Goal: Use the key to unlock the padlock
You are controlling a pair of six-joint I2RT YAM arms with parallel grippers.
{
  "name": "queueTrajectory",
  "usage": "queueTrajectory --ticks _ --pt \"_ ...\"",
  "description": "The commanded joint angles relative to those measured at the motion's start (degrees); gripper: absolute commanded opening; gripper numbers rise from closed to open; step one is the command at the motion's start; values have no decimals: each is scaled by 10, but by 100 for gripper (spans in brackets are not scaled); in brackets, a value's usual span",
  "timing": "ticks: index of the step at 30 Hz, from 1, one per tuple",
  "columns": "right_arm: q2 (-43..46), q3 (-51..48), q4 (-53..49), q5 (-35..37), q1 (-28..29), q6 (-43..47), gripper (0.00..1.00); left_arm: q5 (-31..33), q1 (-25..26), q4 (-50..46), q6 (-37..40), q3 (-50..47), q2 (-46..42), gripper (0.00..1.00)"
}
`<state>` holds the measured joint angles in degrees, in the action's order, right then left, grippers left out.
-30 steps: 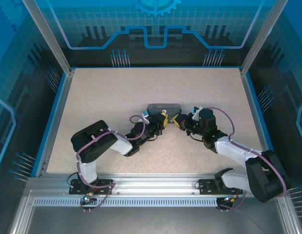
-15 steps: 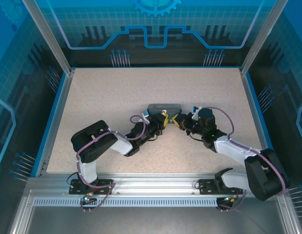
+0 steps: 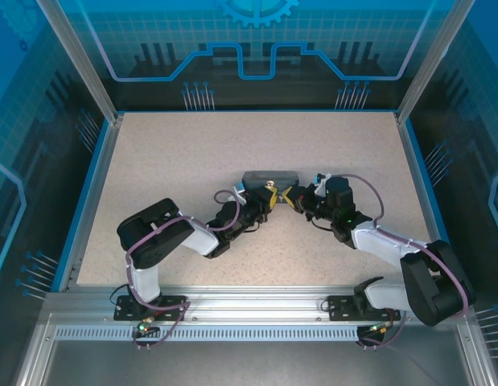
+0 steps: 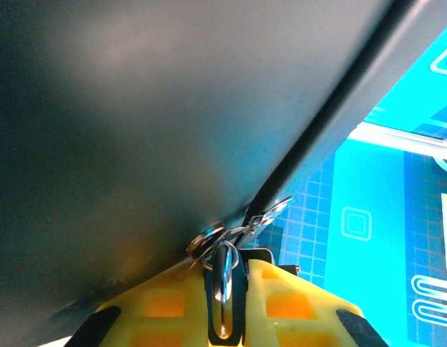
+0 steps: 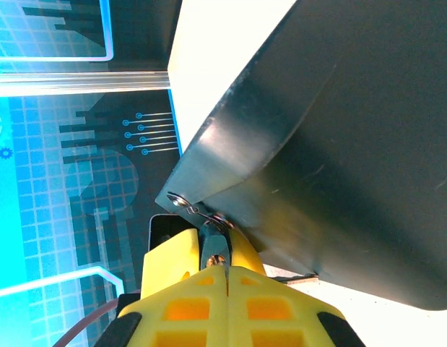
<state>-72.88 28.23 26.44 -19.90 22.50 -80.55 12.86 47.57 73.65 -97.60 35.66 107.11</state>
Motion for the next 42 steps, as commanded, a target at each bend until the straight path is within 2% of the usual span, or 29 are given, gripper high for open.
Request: queueTrajectory --ticks 1,9,22,29,42 --pt "-3 32 7 -11 14 20 0 -15 8 65 -9 22 7 0" --pt "-43 55 20 -27 25 15 0 -20 14 65 -13 30 16 0" --pt "-59 75 4 -17 37 13 0 -19 25 65 -8 38 33 0" --pt "-105 95 21 -42 51 -5 0 -27 33 47 6 39 43 0" --pt "-107 68 -15 -38 47 17 0 -22 35 65 21 7 73 0"
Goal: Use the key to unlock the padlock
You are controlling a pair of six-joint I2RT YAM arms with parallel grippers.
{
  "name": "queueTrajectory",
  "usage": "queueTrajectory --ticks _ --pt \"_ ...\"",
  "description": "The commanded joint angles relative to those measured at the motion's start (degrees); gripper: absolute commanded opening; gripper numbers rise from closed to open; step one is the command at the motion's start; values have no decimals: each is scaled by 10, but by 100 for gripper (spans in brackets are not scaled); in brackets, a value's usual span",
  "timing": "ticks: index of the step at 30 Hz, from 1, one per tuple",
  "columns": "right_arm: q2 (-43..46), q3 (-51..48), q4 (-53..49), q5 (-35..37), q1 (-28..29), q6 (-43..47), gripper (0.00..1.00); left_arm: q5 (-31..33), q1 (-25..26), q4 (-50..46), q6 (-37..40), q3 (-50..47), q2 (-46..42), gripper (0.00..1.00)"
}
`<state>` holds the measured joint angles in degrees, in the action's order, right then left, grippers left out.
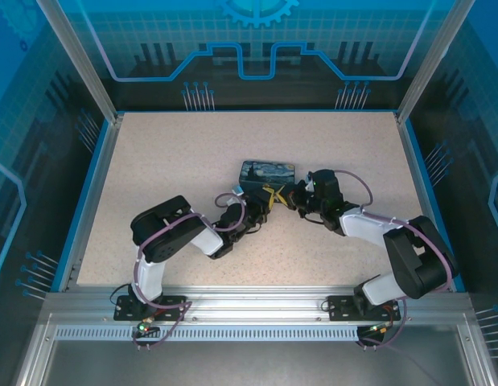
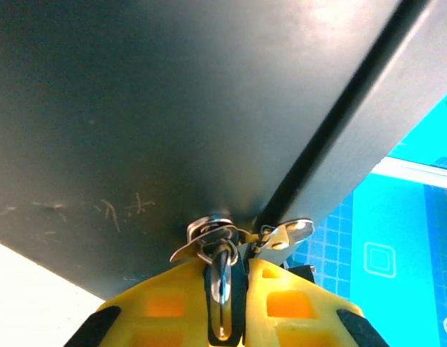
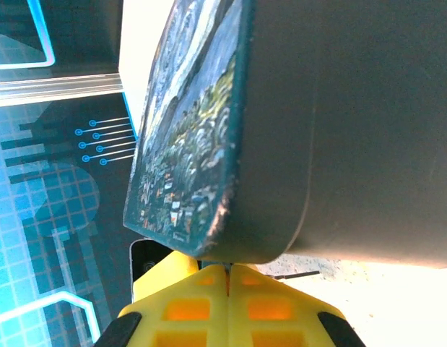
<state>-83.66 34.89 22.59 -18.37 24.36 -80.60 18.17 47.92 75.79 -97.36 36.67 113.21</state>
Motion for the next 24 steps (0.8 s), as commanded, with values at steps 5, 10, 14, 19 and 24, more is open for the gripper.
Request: queueTrajectory --ticks 5,10,14,19,24 --pt "12 -17 21 -47 16 31 15 -70 31 44 29 -23 20 0" --pt "41 -30 3 -52 -3 52 44 -69 30 44 34 -35 33 0" --pt "75 -36 -35 -63 -19 75 63 -69 28 44 38 -37 43 0" --pt "115 -31 -141 -80 -35 142 71 -74 23 44 35 -40 53 0" --pt "122 5 -263 -85 -41 271 71 -75 19 44 33 -54 57 0"
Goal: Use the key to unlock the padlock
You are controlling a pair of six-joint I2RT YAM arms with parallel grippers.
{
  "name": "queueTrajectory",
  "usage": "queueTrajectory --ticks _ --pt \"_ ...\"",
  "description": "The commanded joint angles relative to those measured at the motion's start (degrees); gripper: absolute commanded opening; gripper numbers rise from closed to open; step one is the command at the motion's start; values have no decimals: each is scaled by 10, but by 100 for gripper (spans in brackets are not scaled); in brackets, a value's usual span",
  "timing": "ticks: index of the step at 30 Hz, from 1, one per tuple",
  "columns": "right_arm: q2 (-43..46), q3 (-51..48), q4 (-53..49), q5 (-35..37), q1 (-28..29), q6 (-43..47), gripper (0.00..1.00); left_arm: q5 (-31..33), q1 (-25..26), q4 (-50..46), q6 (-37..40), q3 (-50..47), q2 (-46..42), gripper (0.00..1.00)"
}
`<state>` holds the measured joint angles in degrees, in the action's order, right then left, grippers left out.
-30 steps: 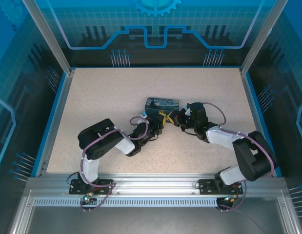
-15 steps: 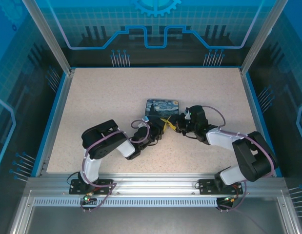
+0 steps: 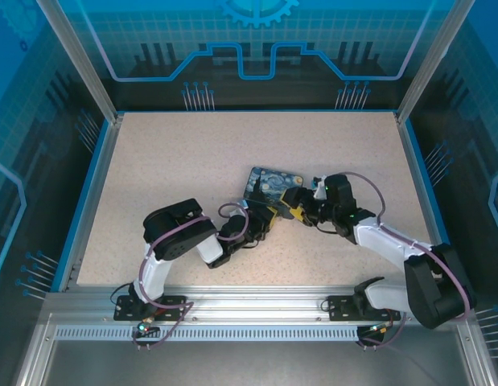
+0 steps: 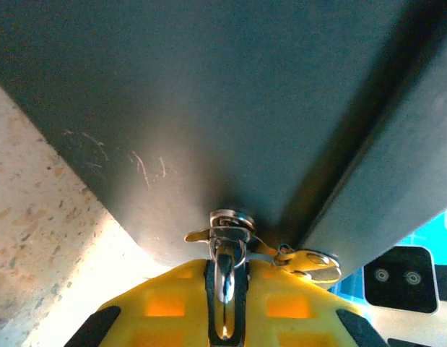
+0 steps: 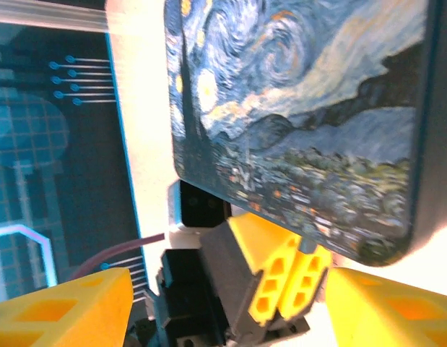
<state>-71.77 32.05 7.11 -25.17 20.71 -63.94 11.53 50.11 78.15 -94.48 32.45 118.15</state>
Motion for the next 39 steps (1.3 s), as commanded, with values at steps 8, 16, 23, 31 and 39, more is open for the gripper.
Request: queueTrajectory --ticks 8,16,23,31,39 --pt "-41 105 -260 49 48 336 57 -23 -11 21 -12 -27 8 0" --pt "-66 103 -265 80 82 379 47 -37 -17 20 -18 -53 9 0" --pt "-88 112 -258 93 97 388 49 -62 -21 -3 13 -58 -3 0" --pt "-95 134 -259 95 99 381 54 -99 -36 -160 100 -27 -92 0" --pt "-99 151 -266 98 100 395 55 -159 -52 -282 130 22 -132 0"
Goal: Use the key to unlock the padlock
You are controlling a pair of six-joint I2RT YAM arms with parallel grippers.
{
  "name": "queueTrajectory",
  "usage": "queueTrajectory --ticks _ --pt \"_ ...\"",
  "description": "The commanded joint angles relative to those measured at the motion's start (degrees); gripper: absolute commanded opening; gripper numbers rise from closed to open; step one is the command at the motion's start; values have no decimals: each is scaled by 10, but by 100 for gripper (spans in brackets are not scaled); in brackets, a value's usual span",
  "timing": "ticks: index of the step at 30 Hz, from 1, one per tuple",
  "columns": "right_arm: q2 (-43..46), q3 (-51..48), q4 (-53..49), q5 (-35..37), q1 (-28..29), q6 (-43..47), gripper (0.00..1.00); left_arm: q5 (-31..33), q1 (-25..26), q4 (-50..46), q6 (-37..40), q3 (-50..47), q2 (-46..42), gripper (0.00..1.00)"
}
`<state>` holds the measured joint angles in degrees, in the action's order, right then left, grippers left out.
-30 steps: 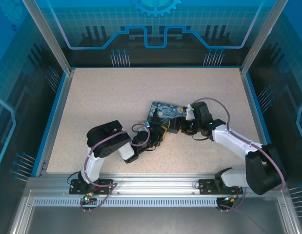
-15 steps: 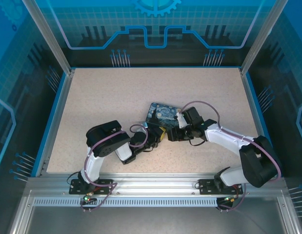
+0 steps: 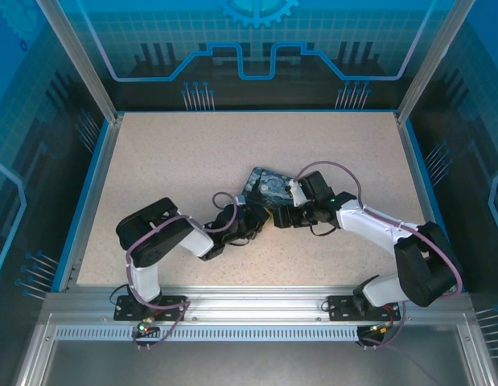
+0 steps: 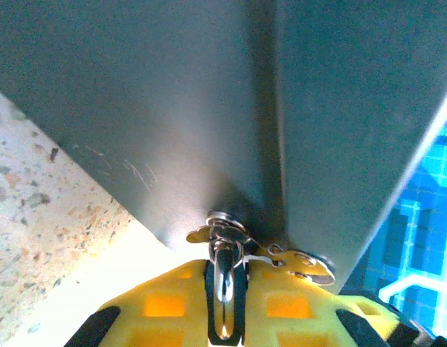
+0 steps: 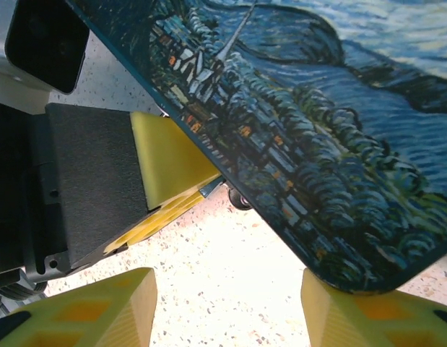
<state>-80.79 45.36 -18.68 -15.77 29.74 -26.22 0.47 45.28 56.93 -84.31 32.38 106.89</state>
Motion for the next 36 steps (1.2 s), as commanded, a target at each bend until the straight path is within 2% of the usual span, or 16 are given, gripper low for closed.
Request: queueTrajectory --ticks 1,6,16,23,31,36 --pt "-8 18 -9 6 10 22 54 -57 -5 -80 28 28 -20 0" --pt "-8 18 -19 42 25 46 48 -94 -10 -112 20 48 -23 0" --pt "-33 20 -18 194 80 71 51 -126 -15 -188 29 77 -52 0" --pt "-60 36 -1 268 111 90 50 -143 -18 -196 24 88 -49 0" --pt "-81 47 19 329 153 89 47 -150 -19 -198 24 89 -49 0" --pt "-67 47 15 337 166 85 44 -150 -19 -196 21 88 -49 0"
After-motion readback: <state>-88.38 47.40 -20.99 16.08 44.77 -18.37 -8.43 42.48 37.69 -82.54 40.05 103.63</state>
